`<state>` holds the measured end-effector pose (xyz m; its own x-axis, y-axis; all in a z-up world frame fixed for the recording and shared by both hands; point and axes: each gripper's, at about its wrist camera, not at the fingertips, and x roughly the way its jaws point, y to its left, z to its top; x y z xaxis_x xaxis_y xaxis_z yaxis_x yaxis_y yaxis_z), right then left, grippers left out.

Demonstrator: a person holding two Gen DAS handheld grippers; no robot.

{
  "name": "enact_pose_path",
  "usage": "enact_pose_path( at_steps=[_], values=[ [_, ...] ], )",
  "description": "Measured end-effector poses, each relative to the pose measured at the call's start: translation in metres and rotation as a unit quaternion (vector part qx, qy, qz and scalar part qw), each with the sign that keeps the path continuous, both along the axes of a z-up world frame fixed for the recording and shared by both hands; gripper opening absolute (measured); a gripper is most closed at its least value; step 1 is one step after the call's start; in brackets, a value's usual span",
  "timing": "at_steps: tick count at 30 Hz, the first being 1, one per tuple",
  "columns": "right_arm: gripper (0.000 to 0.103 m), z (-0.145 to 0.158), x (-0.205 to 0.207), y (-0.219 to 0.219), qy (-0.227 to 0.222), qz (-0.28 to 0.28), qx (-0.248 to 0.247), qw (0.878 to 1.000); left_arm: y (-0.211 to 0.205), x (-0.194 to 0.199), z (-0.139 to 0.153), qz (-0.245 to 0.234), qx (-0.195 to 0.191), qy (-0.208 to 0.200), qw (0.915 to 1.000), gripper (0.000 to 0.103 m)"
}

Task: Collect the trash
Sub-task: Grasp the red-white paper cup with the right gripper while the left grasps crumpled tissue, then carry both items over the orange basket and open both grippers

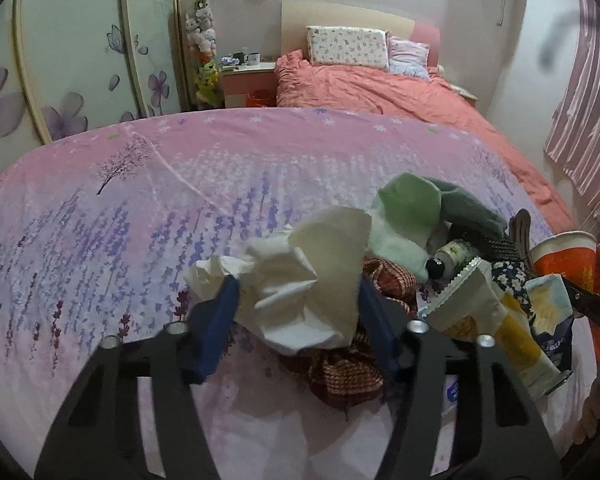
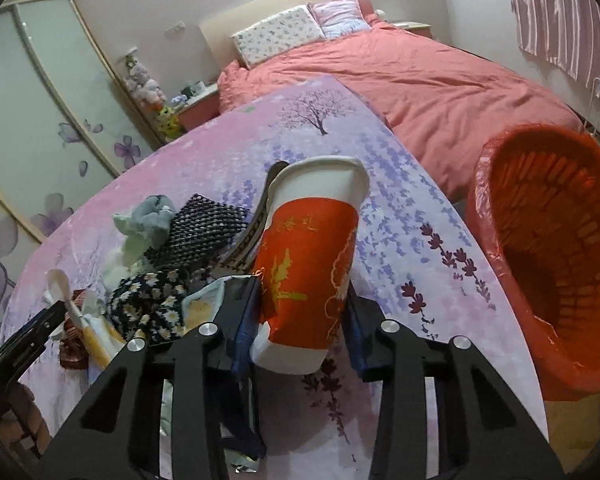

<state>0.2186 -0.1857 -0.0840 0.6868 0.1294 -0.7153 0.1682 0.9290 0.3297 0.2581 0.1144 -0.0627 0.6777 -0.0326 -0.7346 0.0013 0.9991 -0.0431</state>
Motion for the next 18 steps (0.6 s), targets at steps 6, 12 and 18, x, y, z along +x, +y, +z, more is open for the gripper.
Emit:
enact_pose_path(
  at_steps=[6,12,18],
  values=[
    [0.039,0.013,-0.015,-0.004,-0.024,-0.011,-0.022,0.999,0.015,-0.007,0.011,-0.013,-0.021,-0.018,0.9995,0.028],
    [0.039,0.021,-0.014,-0.009,-0.044,-0.019,-0.05,0.998,0.02,-0.012,0.024,-0.019,-0.035,-0.027,0.9988,0.026],
    [0.039,0.038,-0.024,-0.028,-0.063,-0.034,-0.055,0.996,0.01,-0.021,0.054,-0.031,-0.038,-0.053,0.9974,0.026]
  ],
)
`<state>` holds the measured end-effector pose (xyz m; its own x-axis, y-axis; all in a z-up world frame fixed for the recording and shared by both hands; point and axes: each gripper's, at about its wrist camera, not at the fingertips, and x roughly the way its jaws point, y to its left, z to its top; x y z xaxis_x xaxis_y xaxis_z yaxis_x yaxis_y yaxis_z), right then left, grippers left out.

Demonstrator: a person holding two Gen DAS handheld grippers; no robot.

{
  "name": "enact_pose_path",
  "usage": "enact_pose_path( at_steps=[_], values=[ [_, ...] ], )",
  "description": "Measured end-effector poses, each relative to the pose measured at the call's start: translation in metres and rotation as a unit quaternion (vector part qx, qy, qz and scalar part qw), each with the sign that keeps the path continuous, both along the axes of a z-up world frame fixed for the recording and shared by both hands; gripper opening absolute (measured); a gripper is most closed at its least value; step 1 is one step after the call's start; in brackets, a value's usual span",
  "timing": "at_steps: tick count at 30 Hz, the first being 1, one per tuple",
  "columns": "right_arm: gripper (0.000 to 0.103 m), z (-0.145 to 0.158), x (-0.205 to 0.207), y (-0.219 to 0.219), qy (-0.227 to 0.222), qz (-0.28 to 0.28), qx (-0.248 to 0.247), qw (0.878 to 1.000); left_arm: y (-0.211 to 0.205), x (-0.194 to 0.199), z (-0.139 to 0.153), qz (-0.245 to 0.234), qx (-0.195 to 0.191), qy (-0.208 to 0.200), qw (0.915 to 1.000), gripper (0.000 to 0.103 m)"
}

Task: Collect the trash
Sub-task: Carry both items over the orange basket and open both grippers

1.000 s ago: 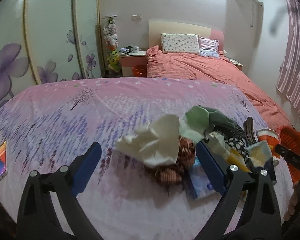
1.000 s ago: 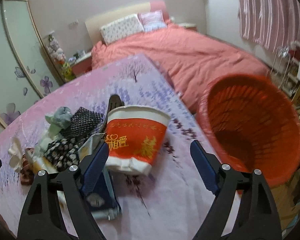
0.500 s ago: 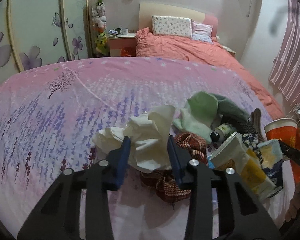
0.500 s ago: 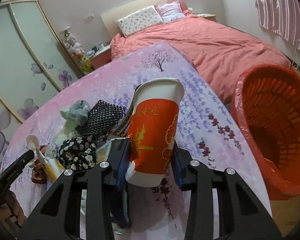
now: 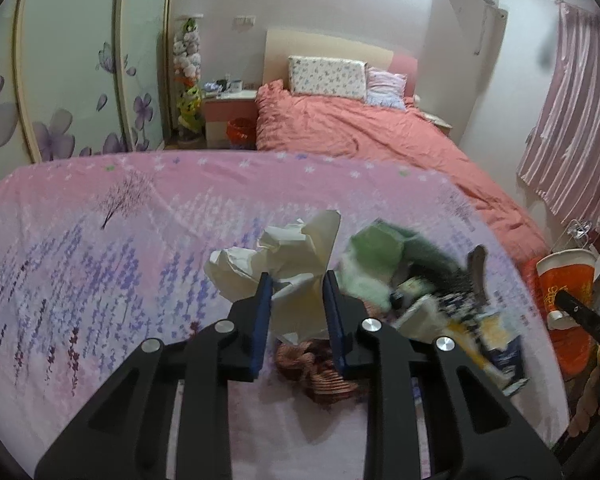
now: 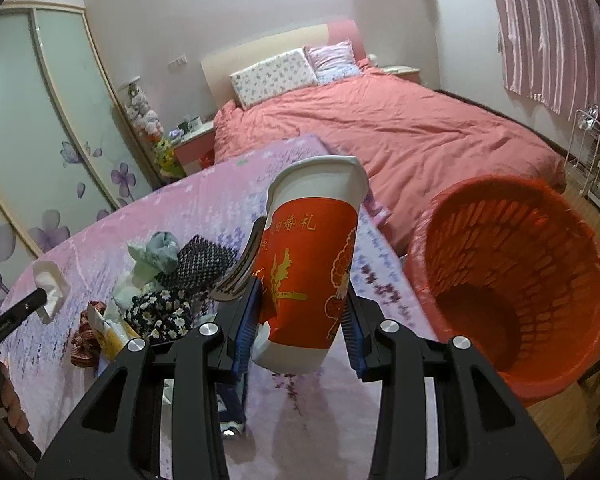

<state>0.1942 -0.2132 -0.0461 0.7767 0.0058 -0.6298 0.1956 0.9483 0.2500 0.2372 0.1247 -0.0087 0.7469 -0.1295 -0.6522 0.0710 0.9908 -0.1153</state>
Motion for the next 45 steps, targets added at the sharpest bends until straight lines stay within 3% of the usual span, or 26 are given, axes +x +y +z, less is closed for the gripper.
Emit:
enact_pose_path(
  at_steps=[9,13,18,26,27,28,30,34,37,42,45],
  values=[
    [0.039,0.019,-0.031,-0.059,-0.023,-0.074,-0.027,0.997,-0.097,-0.019,0.043,-0.097,-0.029,-0.036,0.9942,0.026],
    [0.039,0.011,-0.038,-0.094,-0.017,-0.112,-0.023,0.993,-0.167,-0.025,0.049,-0.166,-0.049,-0.034,0.9843,0.026],
    [0.039,0.0,-0.039,-0.123,-0.008,-0.135,-0.013,0.991,-0.249,-0.032,0.04,-0.235,-0.065,-0.017,0.9696,0.026],
    [0.04,-0.012,-0.038,-0.169,-0.003,-0.144,0.006,0.99,-0.357,-0.023,0.004,-0.299,-0.066,0.022,0.9516,0.027],
    [0.041,-0.015,-0.037,-0.174,-0.001,-0.143,0.006,0.99,-0.369,-0.019,-0.002,-0.302,-0.062,0.027,0.951,0.029],
    [0.05,-0.016,-0.037,-0.177,0.0,-0.143,0.005,0.99,-0.382,-0.014,-0.01,-0.303,-0.056,0.036,0.9507,0.033],
    [0.064,-0.023,-0.038,-0.182,0.002,-0.147,0.001,0.989,-0.39,-0.006,-0.023,-0.296,-0.047,0.053,0.9525,0.037],
    [0.065,-0.03,-0.042,-0.187,0.012,-0.147,0.004,0.989,-0.386,0.007,-0.043,-0.28,-0.037,0.075,0.9565,0.046],
    [0.065,-0.029,-0.047,-0.18,0.01,-0.142,0.004,0.99,-0.369,0.006,-0.042,-0.272,-0.036,0.076,0.9587,0.05],
    [0.065,-0.018,-0.045,-0.149,0.0,-0.108,0.0,0.994,-0.313,-0.008,-0.025,-0.253,-0.023,0.055,0.9657,0.056],
    [0.065,-0.013,-0.039,-0.116,-0.004,-0.069,0.005,0.998,-0.262,-0.017,-0.017,-0.217,-0.009,0.036,0.9754,0.058]
  ],
)
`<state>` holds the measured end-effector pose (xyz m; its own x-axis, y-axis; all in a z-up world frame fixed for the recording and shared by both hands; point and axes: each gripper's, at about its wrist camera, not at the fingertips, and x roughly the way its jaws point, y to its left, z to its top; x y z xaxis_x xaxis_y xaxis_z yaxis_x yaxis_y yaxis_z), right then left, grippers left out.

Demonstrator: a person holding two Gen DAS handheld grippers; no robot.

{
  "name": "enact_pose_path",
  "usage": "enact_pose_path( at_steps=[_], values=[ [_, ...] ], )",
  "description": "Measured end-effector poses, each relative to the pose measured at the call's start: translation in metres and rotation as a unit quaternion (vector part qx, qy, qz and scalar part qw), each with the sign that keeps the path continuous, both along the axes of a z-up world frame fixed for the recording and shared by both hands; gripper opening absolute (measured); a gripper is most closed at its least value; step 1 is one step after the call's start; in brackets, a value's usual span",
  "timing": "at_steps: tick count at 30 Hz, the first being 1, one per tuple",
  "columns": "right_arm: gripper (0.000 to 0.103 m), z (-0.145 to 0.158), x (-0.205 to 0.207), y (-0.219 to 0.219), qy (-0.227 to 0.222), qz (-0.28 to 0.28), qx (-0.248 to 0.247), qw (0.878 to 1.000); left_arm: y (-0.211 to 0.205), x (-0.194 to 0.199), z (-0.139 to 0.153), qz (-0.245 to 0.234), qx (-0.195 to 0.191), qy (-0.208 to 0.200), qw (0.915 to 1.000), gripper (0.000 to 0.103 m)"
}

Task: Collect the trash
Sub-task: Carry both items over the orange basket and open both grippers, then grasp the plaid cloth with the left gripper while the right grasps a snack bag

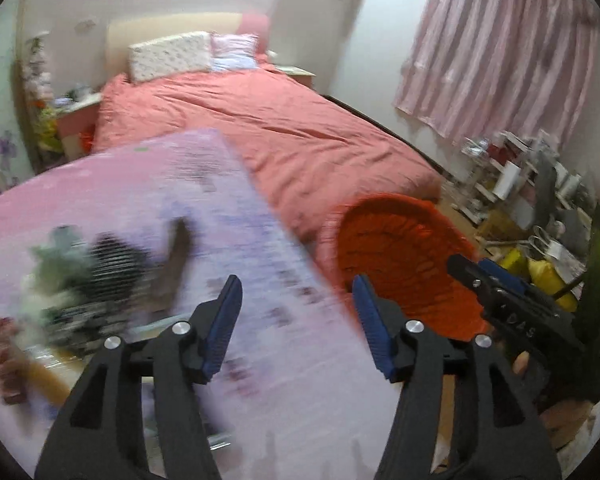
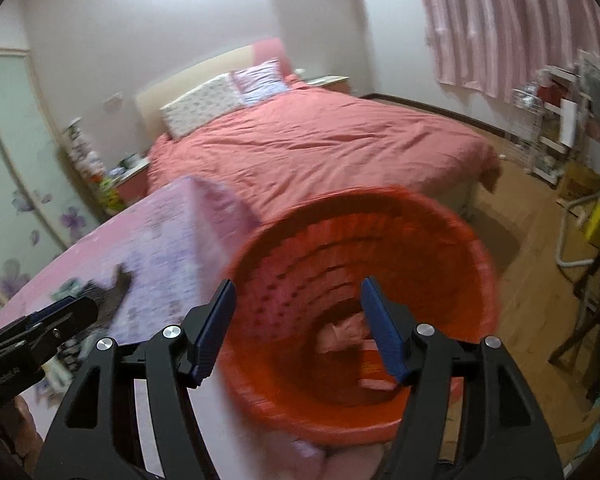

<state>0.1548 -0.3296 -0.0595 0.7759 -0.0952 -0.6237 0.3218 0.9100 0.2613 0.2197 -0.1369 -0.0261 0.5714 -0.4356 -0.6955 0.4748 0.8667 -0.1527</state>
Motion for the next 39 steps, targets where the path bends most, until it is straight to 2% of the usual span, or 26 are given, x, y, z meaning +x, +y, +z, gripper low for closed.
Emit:
enact_pose_path(
  at_steps=[3,6,10,14,21,23,25,28,33,37,38,39],
  values=[
    [0.065,0.001,0.009,0.043,0.001,0.052,-0.002,0.999,0.049,-0.005,0.002,0.043,0.018,-0.016,0.9988,0.059],
    [0.065,-0.001,0.017,0.086,0.005,0.103,-0.003,0.995,0.11,-0.002,-0.001,0.103,0.04,-0.021,0.9937,0.059],
    [0.064,-0.002,0.023,0.132,0.005,0.164,0.004,0.986,0.188,0.004,-0.013,0.18,0.048,-0.002,0.9825,0.059],
    [0.064,-0.002,0.032,0.173,0.009,0.21,0.001,0.978,0.235,0.012,-0.028,0.215,0.045,0.018,0.9754,0.059],
    [0.065,-0.02,0.044,0.221,0.049,0.262,-0.029,0.963,0.242,0.015,-0.037,0.197,0.039,0.027,0.9793,0.059],
    [0.056,-0.03,0.049,0.228,0.067,0.271,-0.038,0.96,0.241,0.018,-0.039,0.193,0.037,0.03,0.98,0.059],
    [0.026,-0.032,0.046,0.231,0.073,0.282,-0.034,0.956,0.243,0.019,-0.039,0.191,0.031,0.034,0.9804,0.06],
    [0.012,-0.024,0.039,0.231,0.059,0.292,-0.025,0.954,0.248,0.02,-0.045,0.187,0.027,0.032,0.9814,0.063],
    [0.009,0.006,0.028,0.225,0.008,0.278,-0.012,0.96,0.247,0.025,-0.051,0.18,0.021,0.046,0.9823,0.064],
    [0.009,0.02,0.026,0.216,-0.012,0.256,-0.025,0.966,0.243,0.033,-0.06,0.179,0.015,0.061,0.9817,0.064],
    [0.009,0.02,0.026,0.214,-0.012,0.252,-0.025,0.967,0.242,0.034,-0.061,0.18,0.013,0.064,0.9814,0.063],
    [0.009,0.02,0.026,0.211,-0.012,0.246,-0.026,0.969,0.241,0.036,-0.063,0.181,0.012,0.067,0.9812,0.058]
  ],
)
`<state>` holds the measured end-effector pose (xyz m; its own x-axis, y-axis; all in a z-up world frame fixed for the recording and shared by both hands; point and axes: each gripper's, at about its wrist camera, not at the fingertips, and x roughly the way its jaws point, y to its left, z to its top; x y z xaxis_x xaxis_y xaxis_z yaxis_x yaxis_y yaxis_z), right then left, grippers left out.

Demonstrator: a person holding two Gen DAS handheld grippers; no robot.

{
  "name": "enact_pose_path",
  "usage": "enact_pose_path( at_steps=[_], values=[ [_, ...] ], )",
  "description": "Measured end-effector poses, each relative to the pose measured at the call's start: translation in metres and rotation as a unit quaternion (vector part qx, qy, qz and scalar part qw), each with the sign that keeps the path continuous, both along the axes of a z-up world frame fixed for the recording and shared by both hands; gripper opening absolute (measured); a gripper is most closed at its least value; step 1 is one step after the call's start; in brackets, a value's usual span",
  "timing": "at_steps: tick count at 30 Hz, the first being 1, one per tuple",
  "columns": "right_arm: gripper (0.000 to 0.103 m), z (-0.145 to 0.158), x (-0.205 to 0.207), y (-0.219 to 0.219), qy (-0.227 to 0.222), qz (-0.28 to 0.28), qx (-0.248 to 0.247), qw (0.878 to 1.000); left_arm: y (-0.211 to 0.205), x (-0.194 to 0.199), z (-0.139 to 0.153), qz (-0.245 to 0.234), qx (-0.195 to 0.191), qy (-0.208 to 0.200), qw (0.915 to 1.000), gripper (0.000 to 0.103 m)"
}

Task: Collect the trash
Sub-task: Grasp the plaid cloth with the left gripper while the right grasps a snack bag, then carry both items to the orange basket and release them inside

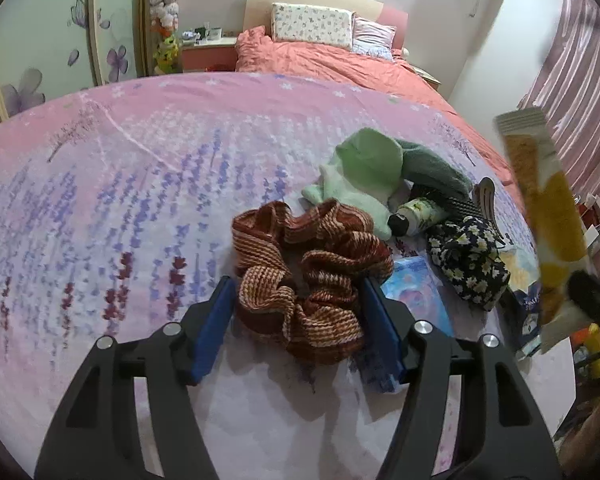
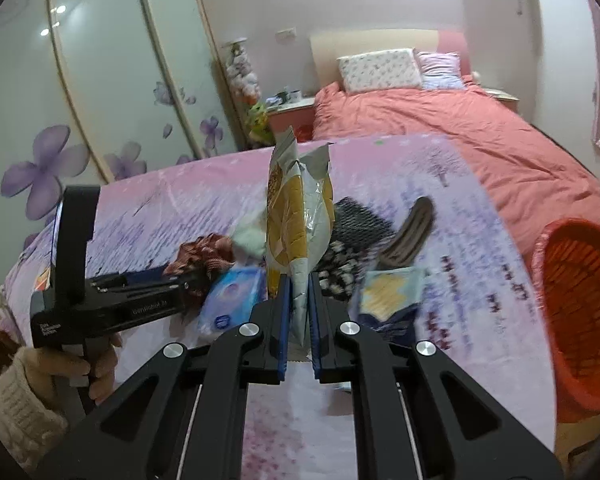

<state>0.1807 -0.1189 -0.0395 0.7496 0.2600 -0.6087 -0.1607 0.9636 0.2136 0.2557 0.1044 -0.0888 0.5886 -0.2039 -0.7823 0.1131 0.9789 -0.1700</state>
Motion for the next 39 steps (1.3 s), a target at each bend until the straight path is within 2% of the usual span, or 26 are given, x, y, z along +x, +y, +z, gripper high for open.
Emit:
enact_pose_path(
  at_steps=[1,2,4,7,12,18,22,27,39],
  values=[
    [0.009,0.0,0.0,-0.004,0.0,-0.007,0.001,1.0,-0.001,0.002,-0.002,0.001,0.0,0.002,1.0,0.05],
    [0.009,-0.001,-0.001,-0.007,0.001,-0.012,0.002,1.0,-0.001,0.003,-0.003,0.002,0.001,0.002,1.0,0.047],
    [0.009,-0.002,-0.002,-0.014,0.002,-0.025,0.006,1.0,0.001,0.005,-0.004,0.0,0.0,-0.004,1.0,0.032],
    [0.009,-0.003,-0.004,-0.023,0.001,-0.041,0.01,0.999,0.007,0.004,-0.002,-0.004,-0.008,-0.009,0.9999,0.024],
    [0.009,0.005,-0.01,-0.041,-0.015,-0.069,0.011,0.997,0.015,-0.004,0.019,0.011,0.0,-0.035,0.9993,0.022],
    [0.009,0.015,-0.021,-0.067,-0.032,-0.106,0.011,0.994,0.009,-0.02,0.064,0.01,-0.001,-0.085,0.9963,0.022],
    [0.009,0.019,-0.031,-0.087,-0.04,-0.133,0.012,0.99,-0.014,-0.032,0.094,-0.008,-0.003,-0.115,0.9933,0.022],
    [0.009,0.023,-0.039,-0.107,-0.047,-0.162,0.01,0.986,-0.057,-0.042,0.117,-0.041,-0.002,-0.138,0.9895,0.022],
    [0.009,0.022,-0.058,-0.161,-0.065,-0.224,0.009,0.972,-0.148,-0.06,0.131,-0.122,-0.024,-0.151,0.9807,0.022]
  ],
)
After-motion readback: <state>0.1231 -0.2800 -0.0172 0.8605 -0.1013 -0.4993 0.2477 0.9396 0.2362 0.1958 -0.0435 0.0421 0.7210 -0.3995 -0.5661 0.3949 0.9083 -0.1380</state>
